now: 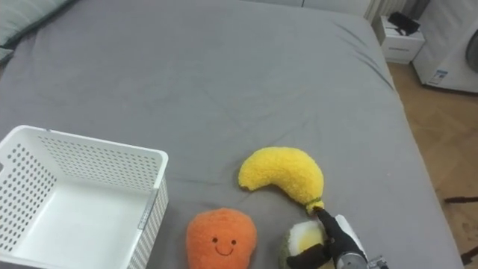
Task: Collect toys from the bed
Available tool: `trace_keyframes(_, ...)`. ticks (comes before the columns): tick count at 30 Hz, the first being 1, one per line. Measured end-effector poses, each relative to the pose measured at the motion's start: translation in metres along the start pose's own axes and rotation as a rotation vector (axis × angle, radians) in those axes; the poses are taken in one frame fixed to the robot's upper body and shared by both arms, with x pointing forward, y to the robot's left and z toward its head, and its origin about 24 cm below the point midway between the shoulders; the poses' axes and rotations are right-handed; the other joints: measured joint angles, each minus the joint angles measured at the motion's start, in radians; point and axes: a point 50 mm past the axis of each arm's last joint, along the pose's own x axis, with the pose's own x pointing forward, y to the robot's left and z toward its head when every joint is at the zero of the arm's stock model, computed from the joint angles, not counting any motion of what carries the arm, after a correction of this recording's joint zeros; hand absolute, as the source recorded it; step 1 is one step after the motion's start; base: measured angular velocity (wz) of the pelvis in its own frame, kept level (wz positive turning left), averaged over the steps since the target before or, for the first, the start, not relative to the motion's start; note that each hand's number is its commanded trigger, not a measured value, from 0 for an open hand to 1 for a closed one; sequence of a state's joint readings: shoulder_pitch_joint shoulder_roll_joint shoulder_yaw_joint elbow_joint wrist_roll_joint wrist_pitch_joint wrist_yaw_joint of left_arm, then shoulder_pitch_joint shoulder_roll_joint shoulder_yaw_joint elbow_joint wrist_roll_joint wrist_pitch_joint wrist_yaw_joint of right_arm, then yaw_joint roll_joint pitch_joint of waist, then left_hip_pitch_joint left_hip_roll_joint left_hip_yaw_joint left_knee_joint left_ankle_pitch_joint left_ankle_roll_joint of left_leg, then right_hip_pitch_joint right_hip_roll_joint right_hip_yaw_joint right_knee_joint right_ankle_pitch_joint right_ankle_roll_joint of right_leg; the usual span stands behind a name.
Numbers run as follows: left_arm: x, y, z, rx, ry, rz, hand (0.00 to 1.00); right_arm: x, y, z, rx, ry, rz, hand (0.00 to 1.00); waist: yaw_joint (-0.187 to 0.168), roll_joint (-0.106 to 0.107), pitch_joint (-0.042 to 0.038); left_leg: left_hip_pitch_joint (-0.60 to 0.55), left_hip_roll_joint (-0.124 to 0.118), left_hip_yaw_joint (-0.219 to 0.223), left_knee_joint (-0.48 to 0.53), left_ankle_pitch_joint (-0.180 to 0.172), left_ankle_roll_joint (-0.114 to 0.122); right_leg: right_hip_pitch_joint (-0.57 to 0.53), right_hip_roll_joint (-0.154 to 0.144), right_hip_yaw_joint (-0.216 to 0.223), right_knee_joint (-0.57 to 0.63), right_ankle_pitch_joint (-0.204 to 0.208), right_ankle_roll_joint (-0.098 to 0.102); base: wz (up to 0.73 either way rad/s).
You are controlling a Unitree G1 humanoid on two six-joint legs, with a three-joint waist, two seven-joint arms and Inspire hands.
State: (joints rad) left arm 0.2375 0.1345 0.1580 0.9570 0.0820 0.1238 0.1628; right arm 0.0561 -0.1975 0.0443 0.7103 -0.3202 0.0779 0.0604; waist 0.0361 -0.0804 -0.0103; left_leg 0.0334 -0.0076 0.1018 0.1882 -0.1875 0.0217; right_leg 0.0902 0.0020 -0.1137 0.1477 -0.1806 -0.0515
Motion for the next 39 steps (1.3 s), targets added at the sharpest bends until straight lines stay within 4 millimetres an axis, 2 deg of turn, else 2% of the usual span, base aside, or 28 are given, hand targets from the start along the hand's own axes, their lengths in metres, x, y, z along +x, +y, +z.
trace_keyframes(8,0.000,-0.001,0.001,0.003,-0.003,-0.005,0.00,0.003,-0.001,-0.005,-0.013,0.044,0.007,1.00,0.000,-0.005,-0.0007,-0.004,0.000,-0.007,0.008,-0.002,0.002,-0.001,0.000,-0.003,-0.003,0.000,0.000,0.02)
trace_keyframes(16,0.000,-0.003,0.002,0.016,-0.007,-0.012,0.00,0.001,0.003,-0.010,-0.019,0.059,0.017,1.00,-0.002,0.006,0.0058,-0.006,-0.003,-0.007,0.007,-0.004,0.005,-0.001,-0.001,-0.002,-0.009,0.003,0.004,0.00)
trace_keyframes(29,0.000,-0.003,0.002,0.016,-0.010,-0.010,0.00,0.001,-0.006,-0.001,-0.011,0.024,-0.025,1.00,-0.002,0.014,0.0111,-0.006,-0.004,-0.007,0.006,-0.004,0.006,-0.005,-0.002,0.002,-0.009,0.004,0.006,0.00)
trace_keyframes(30,0.000,-0.003,0.003,0.016,-0.010,-0.010,0.00,0.001,-0.009,0.004,-0.012,0.009,-0.035,1.00,-0.001,0.010,0.0098,-0.006,-0.004,-0.006,0.007,-0.004,0.006,-0.004,-0.002,0.003,-0.008,0.004,0.006,-0.03)
trace_keyframes(33,0.000,-0.004,0.005,0.014,-0.015,-0.012,0.00,-0.002,-0.016,0.026,-0.008,-0.082,-0.047,1.00,-0.008,0.018,0.0193,-0.005,-0.004,-0.002,0.007,-0.004,0.006,-0.004,-0.003,0.007,-0.002,0.004,0.006,-0.05)
trace_keyframes(36,0.000,-0.004,0.006,0.008,-0.018,-0.013,0.00,-0.006,-0.023,0.047,-0.011,-0.175,-0.062,1.00,-0.006,0.013,0.0208,-0.005,-0.003,0.004,0.006,-0.004,0.007,-0.010,-0.003,0.015,0.003,0.004,0.007,-0.05)
trace_keyframes(39,0.001,-0.002,0.006,-0.005,-0.016,-0.006,0.00,-0.019,-0.033,0.076,-0.018,-0.311,-0.110,1.00,-0.006,0.007,0.0172,-0.006,-0.005,0.005,0.003,-0.003,0.008,-0.019,-0.004,0.016,0.003,0.002,0.009,-0.01)
